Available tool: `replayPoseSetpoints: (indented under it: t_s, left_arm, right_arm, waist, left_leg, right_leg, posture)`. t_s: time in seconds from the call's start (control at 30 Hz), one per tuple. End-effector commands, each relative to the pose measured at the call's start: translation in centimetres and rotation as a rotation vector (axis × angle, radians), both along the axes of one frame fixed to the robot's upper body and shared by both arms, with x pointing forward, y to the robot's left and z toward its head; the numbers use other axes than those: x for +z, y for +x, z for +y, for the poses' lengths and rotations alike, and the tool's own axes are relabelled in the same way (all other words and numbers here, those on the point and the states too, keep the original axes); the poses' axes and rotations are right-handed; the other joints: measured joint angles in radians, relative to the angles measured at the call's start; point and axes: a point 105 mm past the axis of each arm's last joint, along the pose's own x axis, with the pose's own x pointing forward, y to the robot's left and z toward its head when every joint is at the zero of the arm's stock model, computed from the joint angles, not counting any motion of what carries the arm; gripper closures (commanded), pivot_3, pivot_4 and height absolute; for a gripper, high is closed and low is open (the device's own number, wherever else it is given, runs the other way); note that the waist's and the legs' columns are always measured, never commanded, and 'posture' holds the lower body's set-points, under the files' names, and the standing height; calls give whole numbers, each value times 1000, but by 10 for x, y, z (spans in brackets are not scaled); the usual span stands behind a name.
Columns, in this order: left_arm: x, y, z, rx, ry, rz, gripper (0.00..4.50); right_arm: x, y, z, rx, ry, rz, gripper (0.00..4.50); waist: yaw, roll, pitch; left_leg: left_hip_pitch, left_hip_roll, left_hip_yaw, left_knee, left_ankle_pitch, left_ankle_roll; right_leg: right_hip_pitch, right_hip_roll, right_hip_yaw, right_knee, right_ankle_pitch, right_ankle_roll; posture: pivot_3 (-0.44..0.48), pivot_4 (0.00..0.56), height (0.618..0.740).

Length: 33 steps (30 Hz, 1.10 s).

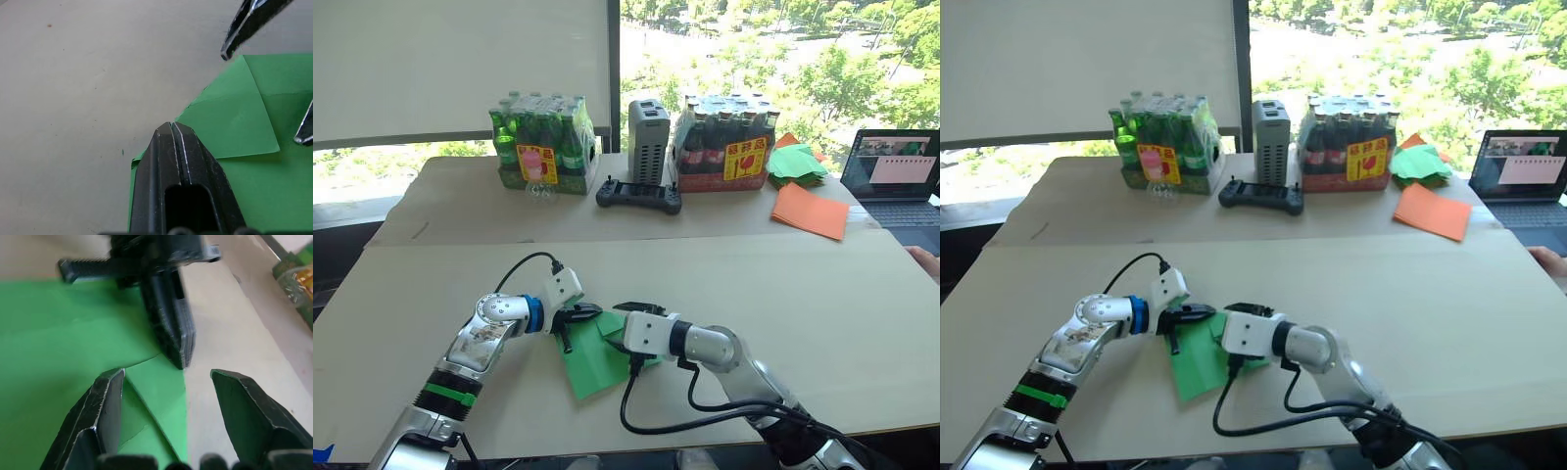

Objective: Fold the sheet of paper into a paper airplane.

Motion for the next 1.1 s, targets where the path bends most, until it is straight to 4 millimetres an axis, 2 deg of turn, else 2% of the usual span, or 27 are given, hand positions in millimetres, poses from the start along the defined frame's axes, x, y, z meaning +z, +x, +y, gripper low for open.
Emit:
replayPoseSetpoints:
  t_s: [0.03,0.1,0.3,0.6,1.1]
  left_arm:
    - [-11,0,2,17,32,23,4500]
    - [-10,0,2,19,29,20,4500]
    - [-8,0,-2,17,21,13,4500]
    - [-6,-2,-3,18,17,2,4500]
    - [-7,-4,-6,13,16,-1,4500]
  right_arm:
    - [24,6,-1,-5,78,14,1784]
    - [17,12,-1,-17,41,34,2335]
    - [-6,16,8,12,-36,126,4477]
    - [-23,24,9,-30,-79,189,4493]
    - [-51,30,-4,-121,-200,316,4493]
  waist:
    - [2,0,0]
    - [5,0,0]
    - [6,0,0]
    - [5,0,0]
    - [5,0,-1]
  left_leg:
    - [0,0,0,0,0,0]
    - [1,0,0,0,0,0]
    - [1,0,0,0,0,0]
    - [1,0,0,0,0,0]
    - [3,0,0,0,0,0]
  right_leg:
    - [0,0,0,1,0,0]
    - [0,0,0,1,0,0]
    - [-1,-1,0,3,0,0]
    - [-1,-1,0,4,0,0]
    - [0,-1,0,4,0,0]
  posture:
    - [0,150,675]
    - [0,150,675]
    - [0,150,675]
    - [0,150,675]
    - [0,150,675]
